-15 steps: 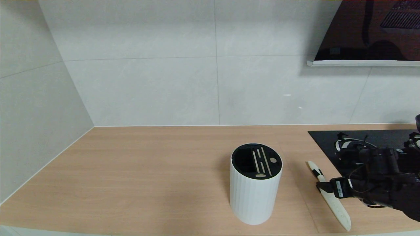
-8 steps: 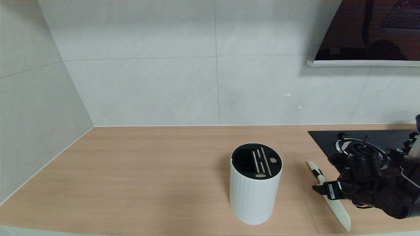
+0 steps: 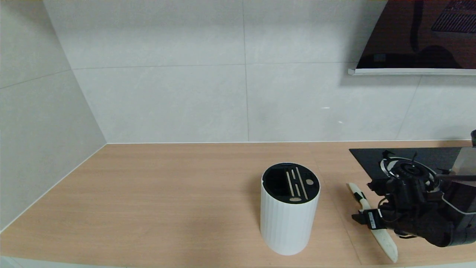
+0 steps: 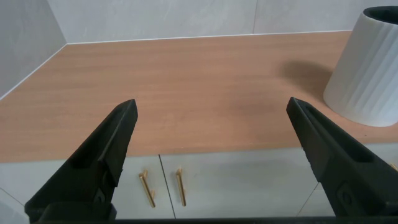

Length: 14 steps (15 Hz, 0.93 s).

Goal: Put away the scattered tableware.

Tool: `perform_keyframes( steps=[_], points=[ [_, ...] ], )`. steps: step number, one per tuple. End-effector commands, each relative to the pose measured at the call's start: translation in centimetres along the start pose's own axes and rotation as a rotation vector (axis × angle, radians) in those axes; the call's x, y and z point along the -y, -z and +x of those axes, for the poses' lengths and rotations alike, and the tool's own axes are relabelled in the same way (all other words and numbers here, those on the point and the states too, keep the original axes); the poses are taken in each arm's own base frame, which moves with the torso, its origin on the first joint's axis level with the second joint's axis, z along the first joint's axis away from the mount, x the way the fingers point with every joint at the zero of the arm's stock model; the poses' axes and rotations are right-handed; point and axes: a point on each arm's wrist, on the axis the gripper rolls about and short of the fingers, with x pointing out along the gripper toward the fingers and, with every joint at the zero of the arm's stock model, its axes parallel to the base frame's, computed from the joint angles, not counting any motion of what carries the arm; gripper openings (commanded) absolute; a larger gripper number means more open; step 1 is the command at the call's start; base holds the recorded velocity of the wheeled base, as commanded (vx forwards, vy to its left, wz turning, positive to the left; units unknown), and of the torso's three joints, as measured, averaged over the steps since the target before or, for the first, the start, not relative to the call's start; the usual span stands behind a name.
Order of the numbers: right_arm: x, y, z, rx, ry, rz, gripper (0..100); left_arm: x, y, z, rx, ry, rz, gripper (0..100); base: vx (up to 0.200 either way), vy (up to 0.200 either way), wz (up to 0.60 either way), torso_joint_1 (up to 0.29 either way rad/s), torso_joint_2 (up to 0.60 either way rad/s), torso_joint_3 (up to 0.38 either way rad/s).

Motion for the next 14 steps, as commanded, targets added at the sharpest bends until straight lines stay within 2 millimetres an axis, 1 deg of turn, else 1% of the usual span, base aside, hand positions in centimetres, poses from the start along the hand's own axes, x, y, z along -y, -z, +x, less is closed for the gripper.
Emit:
perform_keyframes(
  steps=[1, 5, 13, 14],
  points=[
    [0.3, 0.1, 0.4, 0.004, 0.008, 0.008, 100, 0.0, 0.0, 0.0, -0.001, 0.000, 0.000, 100, 0.000, 0.000, 0.00, 0.000, 0.00, 0.000],
    [0.4, 0.4, 1.3, 0.029, 0.012, 0.009, 100, 0.0, 0.0, 0.0, -0.001, 0.000, 0.000, 100, 0.000, 0.000, 0.00, 0.000, 0.00, 0.000],
    [0.4, 0.4, 1.3, 0.034, 0.013, 0.010, 100, 0.0, 0.0, 0.0, -0.001, 0.000, 0.000, 100, 0.000, 0.000, 0.00, 0.000, 0.00, 0.000],
    [0.4, 0.4, 1.4, 0.034, 0.013, 0.010, 0, 0.0, 0.0, 0.0, -0.001, 0.000, 0.000, 100, 0.000, 0.000, 0.00, 0.000, 0.00, 0.000]
  ],
)
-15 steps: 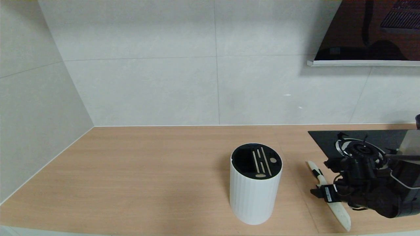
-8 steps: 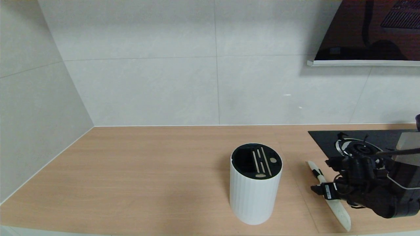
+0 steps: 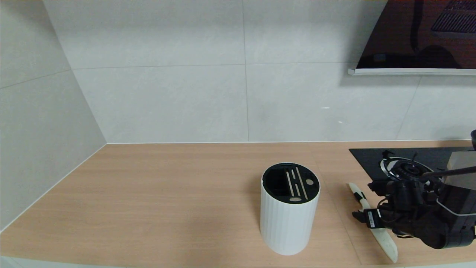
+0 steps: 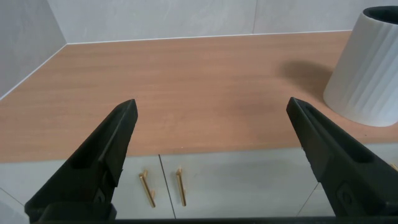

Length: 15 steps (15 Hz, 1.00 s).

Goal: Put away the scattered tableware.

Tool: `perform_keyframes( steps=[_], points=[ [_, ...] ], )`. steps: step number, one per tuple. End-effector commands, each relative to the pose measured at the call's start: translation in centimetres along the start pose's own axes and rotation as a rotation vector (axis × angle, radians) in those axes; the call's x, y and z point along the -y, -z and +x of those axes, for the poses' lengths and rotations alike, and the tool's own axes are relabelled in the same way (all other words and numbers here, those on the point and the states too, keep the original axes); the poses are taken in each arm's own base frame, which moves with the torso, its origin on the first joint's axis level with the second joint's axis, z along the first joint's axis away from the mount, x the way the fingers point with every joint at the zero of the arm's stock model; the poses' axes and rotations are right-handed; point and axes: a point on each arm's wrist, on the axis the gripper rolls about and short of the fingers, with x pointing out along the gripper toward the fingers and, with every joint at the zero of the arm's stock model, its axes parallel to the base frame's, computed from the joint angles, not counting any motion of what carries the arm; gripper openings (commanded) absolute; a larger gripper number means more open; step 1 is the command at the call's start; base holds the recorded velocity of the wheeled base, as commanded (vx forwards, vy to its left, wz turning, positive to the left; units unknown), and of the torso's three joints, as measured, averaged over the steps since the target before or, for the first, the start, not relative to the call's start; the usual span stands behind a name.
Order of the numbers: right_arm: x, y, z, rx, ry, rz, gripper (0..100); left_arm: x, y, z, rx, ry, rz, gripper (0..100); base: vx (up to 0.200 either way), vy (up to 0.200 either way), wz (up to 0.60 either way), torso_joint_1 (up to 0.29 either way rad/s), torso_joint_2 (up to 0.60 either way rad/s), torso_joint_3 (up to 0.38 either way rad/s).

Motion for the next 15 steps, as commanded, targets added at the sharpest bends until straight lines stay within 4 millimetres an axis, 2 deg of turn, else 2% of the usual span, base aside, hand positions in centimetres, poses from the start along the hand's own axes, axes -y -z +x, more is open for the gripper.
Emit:
perform_keyframes(
  steps=[1, 9, 15],
  points=[
    [0.0, -0.1, 0.1, 0.002, 0.000, -0.001, 0, 0.0, 0.0, 0.0, -0.001, 0.000, 0.000, 100, 0.000, 0.000, 0.00, 0.000, 0.00, 0.000],
    [0.2, -0.1, 0.2, 0.003, 0.006, 0.004, 0, 0.0, 0.0, 0.0, 0.001, 0.000, 0.000, 100, 0.000, 0.000, 0.00, 0.000, 0.00, 0.000],
    [0.4, -2.3, -2.5, 0.096, 0.011, 0.015, 0, 0.0, 0.0, 0.0, -0.001, 0.000, -0.002, 100, 0.000, 0.000, 0.00, 0.000, 0.00, 0.000]
  ],
)
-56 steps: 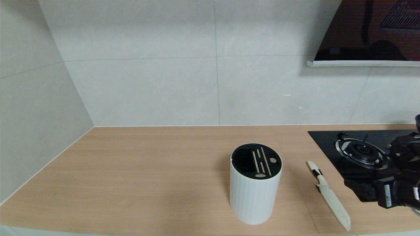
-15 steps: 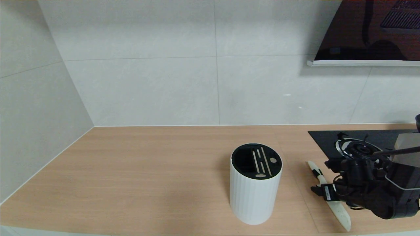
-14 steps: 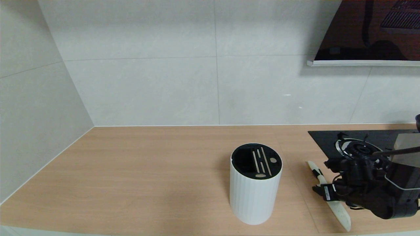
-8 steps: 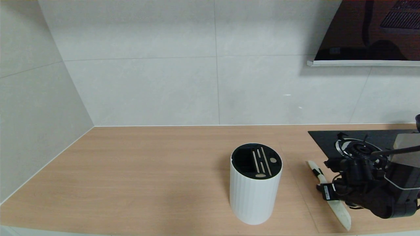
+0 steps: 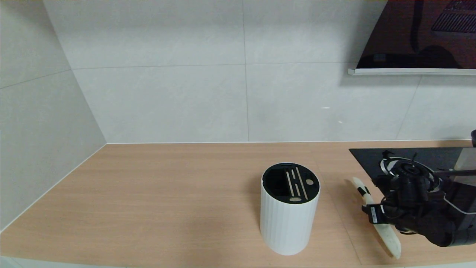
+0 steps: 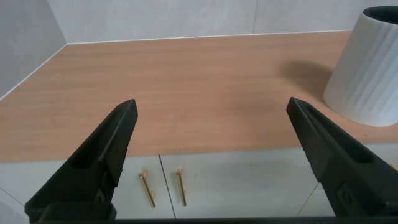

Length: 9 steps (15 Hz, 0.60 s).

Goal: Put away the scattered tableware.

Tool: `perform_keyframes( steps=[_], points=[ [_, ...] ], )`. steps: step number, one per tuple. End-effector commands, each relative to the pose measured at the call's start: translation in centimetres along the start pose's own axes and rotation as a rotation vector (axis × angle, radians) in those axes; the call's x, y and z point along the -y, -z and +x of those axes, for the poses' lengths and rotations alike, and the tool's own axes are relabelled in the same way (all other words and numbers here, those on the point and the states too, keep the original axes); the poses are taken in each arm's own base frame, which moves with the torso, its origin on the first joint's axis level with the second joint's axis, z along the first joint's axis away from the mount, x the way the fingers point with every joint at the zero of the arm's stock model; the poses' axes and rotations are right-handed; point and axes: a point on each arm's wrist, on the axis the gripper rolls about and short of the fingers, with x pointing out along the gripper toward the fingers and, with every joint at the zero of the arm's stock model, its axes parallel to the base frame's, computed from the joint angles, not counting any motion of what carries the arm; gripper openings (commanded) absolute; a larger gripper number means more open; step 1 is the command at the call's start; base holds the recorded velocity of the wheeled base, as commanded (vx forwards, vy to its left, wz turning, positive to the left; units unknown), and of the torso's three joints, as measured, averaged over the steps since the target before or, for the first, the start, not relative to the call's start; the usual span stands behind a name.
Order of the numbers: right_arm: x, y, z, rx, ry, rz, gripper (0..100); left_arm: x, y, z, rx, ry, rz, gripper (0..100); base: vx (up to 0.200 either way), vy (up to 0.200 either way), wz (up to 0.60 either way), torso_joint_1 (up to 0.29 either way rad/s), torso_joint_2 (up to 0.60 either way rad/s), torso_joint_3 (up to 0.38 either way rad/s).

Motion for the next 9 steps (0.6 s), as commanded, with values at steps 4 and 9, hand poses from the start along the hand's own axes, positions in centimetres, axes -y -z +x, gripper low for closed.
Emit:
perform_keyframes(
  steps=[4, 9],
  points=[
    [-0.4, -2.8, -3.8, 0.127, 0.004, -0.012, 0, 0.0, 0.0, 0.0, -0.001, 0.000, -0.001, 100, 0.000, 0.000, 0.00, 0.000, 0.00, 0.000],
    [-1.8, -4.9, -8.3, 0.260, -0.008, -0.033, 0, -0.1, -0.6, 0.0, 0.050, -0.041, 0.018, 100, 0.000, 0.000, 0.00, 0.000, 0.00, 0.000]
  ],
)
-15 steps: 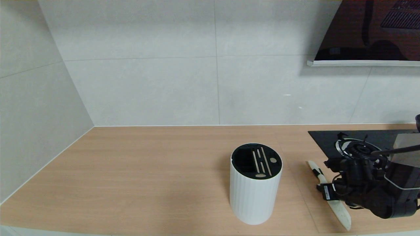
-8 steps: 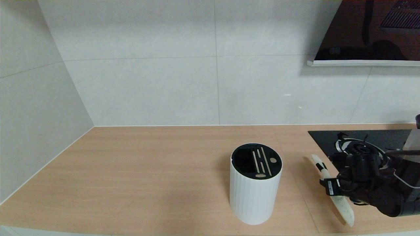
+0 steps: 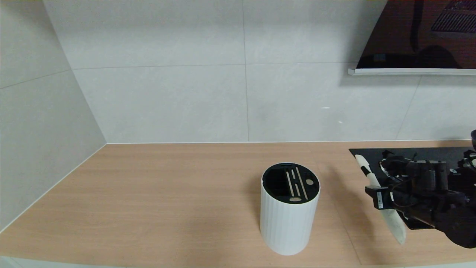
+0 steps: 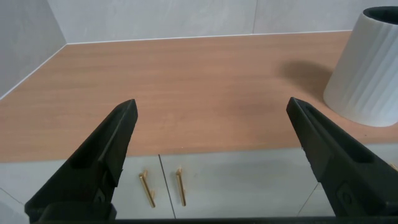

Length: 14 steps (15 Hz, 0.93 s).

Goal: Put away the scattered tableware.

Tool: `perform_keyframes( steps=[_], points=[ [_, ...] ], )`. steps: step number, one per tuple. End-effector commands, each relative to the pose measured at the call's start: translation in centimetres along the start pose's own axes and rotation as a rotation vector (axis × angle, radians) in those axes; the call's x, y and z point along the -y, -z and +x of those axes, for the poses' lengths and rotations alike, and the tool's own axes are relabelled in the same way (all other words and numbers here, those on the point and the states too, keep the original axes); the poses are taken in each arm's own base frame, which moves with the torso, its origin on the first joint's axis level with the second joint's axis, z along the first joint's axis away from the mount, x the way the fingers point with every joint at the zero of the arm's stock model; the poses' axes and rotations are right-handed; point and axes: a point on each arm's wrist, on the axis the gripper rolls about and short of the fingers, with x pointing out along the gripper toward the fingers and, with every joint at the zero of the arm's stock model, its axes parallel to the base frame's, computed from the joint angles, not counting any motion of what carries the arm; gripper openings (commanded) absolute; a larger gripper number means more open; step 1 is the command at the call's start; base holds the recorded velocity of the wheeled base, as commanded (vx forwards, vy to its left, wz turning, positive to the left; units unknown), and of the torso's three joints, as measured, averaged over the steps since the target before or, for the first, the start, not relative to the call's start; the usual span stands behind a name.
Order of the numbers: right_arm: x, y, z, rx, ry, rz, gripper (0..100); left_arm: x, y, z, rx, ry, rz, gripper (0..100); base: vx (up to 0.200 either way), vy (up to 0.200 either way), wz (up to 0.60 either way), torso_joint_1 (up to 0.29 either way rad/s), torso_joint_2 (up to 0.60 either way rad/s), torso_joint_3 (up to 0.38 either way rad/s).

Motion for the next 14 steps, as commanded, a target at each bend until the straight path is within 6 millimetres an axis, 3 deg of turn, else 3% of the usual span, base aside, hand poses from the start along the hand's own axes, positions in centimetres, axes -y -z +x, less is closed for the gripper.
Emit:
perform_keyframes(
  steps=[1, 3, 4, 6, 8, 11, 14],
  points=[
    [-0.9, -2.2, -3.1, 0.107, -0.012, -0.011, 0, -0.1, -1.2, -0.1, 0.108, -0.013, 0.019, 100, 0.000, 0.000, 0.00, 0.000, 0.00, 0.000],
    [-1.2, -2.5, -3.6, 0.121, -0.019, -0.015, 0, -0.1, -1.5, -0.2, 0.137, -0.010, 0.022, 100, 0.000, 0.000, 0.00, 0.000, 0.00, 0.000],
    [-1.8, -4.2, -5.5, 0.203, 0.000, -0.017, 0, 0.3, -3.1, -0.7, 0.095, 0.169, 0.034, 100, 0.000, 0.000, 0.00, 0.000, 0.00, 0.000],
    [-1.7, -5.9, -6.2, 0.274, 0.012, -0.020, 0, 0.6, -6.0, -1.4, 0.006, 0.380, 0.020, 100, 0.000, 0.000, 0.00, 0.000, 0.00, 0.000],
    [-1.8, -7.3, -6.6, 0.315, 0.010, -0.023, 0, 0.8, -8.4, -0.3, -0.086, 0.505, -0.007, 100, 0.000, 0.000, 0.00, 0.000, 0.00, 0.000],
    [-3.6, -9.6, -6.9, 0.336, -0.049, -0.040, 0, 1.0, -13.3, 5.0, -0.182, 0.696, -0.054, 100, 0.000, 0.000, 0.00, 0.000, 0.00, 0.000],
    [-6.1, -12.3, -7.4, 0.392, -0.124, -0.057, 0, 1.8, -15.3, 13.1, -0.259, 0.857, -0.105, 100, 0.000, 0.000, 0.00, 0.000, 0.00, 0.000]
  ],
)
